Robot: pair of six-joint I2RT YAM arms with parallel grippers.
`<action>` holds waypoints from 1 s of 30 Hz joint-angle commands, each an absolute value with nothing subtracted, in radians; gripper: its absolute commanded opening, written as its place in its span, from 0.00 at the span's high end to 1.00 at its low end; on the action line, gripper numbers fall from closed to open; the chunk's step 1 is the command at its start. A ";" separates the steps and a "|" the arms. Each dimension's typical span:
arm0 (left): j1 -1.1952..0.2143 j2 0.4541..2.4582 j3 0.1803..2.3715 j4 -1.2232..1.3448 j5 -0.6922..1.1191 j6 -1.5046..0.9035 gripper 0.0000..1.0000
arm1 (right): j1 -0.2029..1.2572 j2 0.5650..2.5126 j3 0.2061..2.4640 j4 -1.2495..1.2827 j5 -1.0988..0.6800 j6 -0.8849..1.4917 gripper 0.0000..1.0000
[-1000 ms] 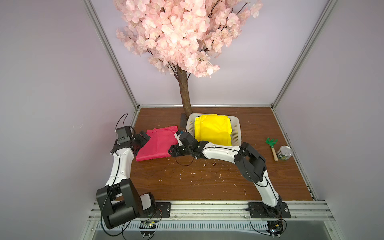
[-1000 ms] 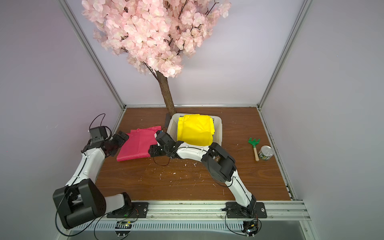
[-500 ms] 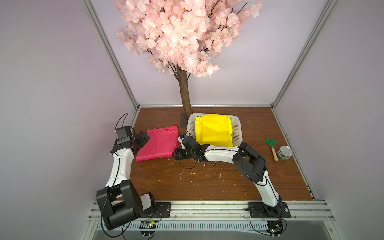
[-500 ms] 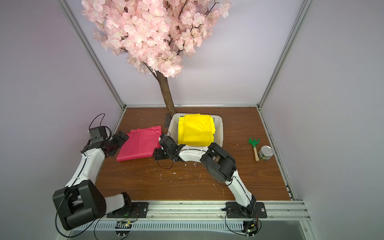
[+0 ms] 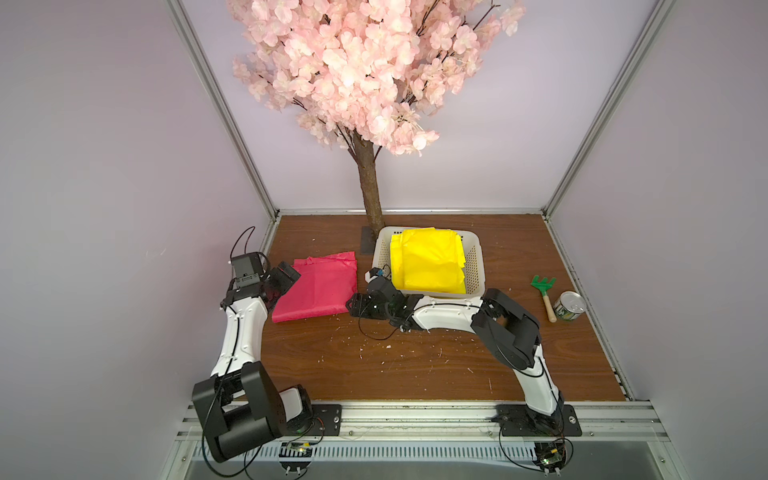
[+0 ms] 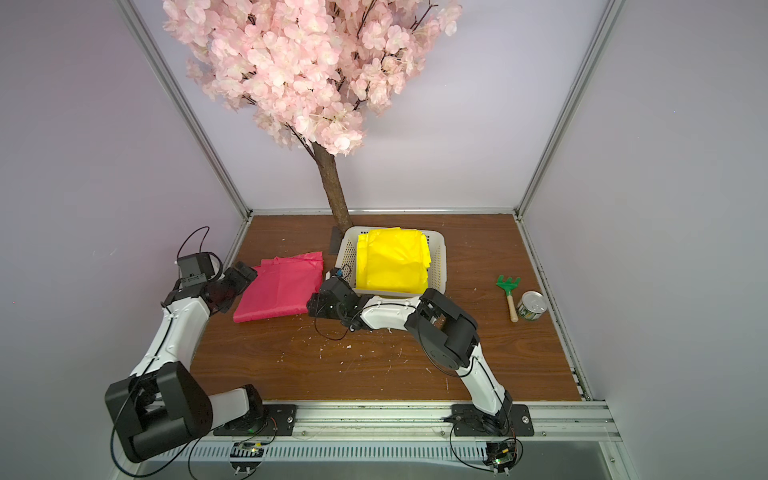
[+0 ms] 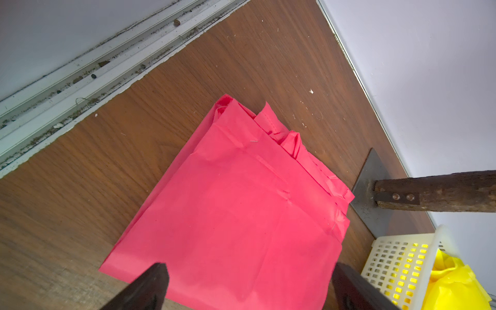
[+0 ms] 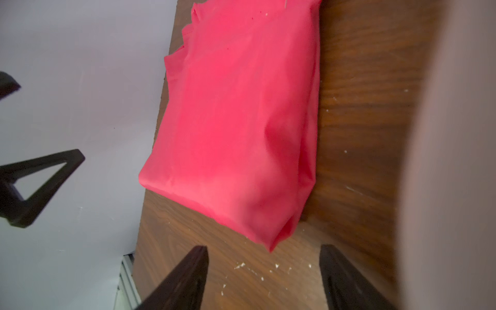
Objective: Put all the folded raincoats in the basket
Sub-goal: Pick up the raincoat from the center of the board.
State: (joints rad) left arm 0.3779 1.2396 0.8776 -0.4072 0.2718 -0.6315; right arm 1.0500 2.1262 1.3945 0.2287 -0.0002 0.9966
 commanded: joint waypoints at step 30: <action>0.372 1.204 0.851 -0.364 0.349 -0.657 0.01 | 1.137 2.230 1.605 -0.019 0.194 1.103 0.27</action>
State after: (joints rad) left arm 0.3779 1.2221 0.8589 -0.3733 0.3367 -0.6575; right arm 1.1374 2.2063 1.5623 -0.0093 0.1623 1.0779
